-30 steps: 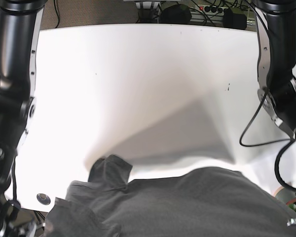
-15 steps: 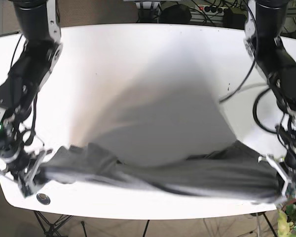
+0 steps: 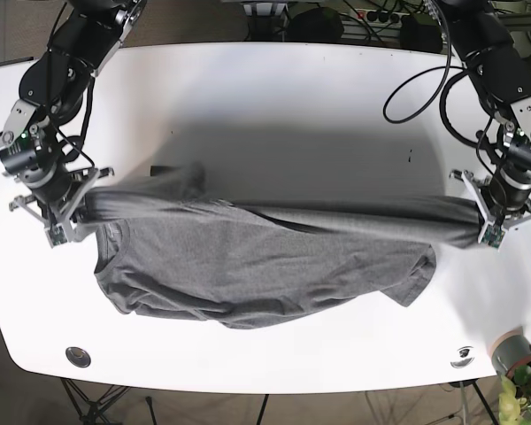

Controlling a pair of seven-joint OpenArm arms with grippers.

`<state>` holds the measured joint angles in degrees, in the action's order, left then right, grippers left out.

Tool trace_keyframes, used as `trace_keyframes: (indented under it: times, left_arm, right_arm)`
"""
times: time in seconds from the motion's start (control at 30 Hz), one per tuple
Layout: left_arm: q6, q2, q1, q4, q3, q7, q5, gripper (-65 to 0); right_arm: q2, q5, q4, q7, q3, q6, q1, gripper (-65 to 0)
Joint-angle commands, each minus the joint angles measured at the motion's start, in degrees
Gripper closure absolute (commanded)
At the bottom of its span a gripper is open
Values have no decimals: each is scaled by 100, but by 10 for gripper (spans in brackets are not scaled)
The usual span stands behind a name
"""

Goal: Fold the T-shirt properly

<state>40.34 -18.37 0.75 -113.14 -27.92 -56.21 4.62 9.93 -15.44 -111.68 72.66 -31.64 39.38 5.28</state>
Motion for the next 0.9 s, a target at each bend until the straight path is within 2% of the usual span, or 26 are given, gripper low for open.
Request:
trace_keyframes:
  times: [0.0, 0.3, 0.47, 0.63, 0.73, 0.87]
  left_arm:
    - [-82, -101, -344, -101, -263, 25, -168, 0]
    - [-34, 136, -1557, -101, -597, 51, -168, 0]
    - [-34, 154, -2005, -101, -702, 210, -185, 0]
    - [-34, 444, -2119, -110, -1142, 667, -168, 0]
    - [-34, 488, -1864, -136, -1151, 711, -159, 0]
    - [-34, 488, -1293, -119, -1159, 702, -159, 0]
  right_arm:
    - [40, 151, -107, -44, -269, -30, -172, -21]
    - [-400, 151, -98, -44, -1016, -30, -963, -21]
    - [-576, 151, -89, -53, -1140, -21, -1341, -21]
    - [-629, -51, -89, -62, -1131, 62, -1508, -21]
    - [-620, -157, -98, -62, -1122, 62, -1464, -21]
    - [-453, -157, -81, -36, -1087, 62, -1148, -21]
